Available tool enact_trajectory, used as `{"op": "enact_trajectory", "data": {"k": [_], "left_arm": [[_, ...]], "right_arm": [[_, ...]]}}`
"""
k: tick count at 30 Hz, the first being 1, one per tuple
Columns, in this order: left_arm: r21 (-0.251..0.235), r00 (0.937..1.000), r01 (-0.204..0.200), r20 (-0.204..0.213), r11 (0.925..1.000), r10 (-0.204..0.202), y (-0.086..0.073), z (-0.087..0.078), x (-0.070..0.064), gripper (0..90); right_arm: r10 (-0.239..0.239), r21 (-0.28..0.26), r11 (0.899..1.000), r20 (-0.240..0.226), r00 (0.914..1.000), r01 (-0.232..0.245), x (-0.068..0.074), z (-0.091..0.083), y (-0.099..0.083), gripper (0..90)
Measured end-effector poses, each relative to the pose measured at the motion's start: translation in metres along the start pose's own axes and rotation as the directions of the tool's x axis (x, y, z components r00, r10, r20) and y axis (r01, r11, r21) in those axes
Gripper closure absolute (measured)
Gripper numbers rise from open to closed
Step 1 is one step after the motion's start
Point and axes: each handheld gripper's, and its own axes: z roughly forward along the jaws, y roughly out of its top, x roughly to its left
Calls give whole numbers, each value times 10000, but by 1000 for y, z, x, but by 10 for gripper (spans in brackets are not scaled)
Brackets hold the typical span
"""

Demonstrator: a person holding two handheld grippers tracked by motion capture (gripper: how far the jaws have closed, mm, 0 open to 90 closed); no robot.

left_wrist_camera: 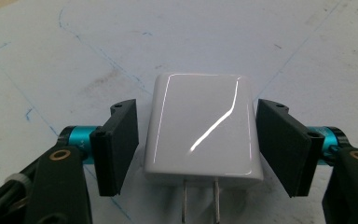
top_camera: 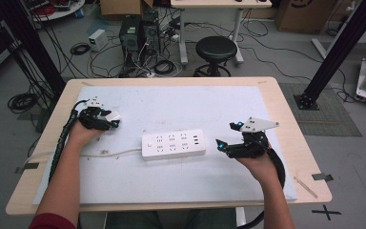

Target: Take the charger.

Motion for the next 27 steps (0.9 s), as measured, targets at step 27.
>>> {"op": "enact_trajectory", "data": {"k": [27], "left_arm": [[-1006,9923,-1173,272,9880,1206,36,-69,-47,424]], "right_arm": [[-18,-85,10000,-362,9993,15,-1,-8,4,199]]}}
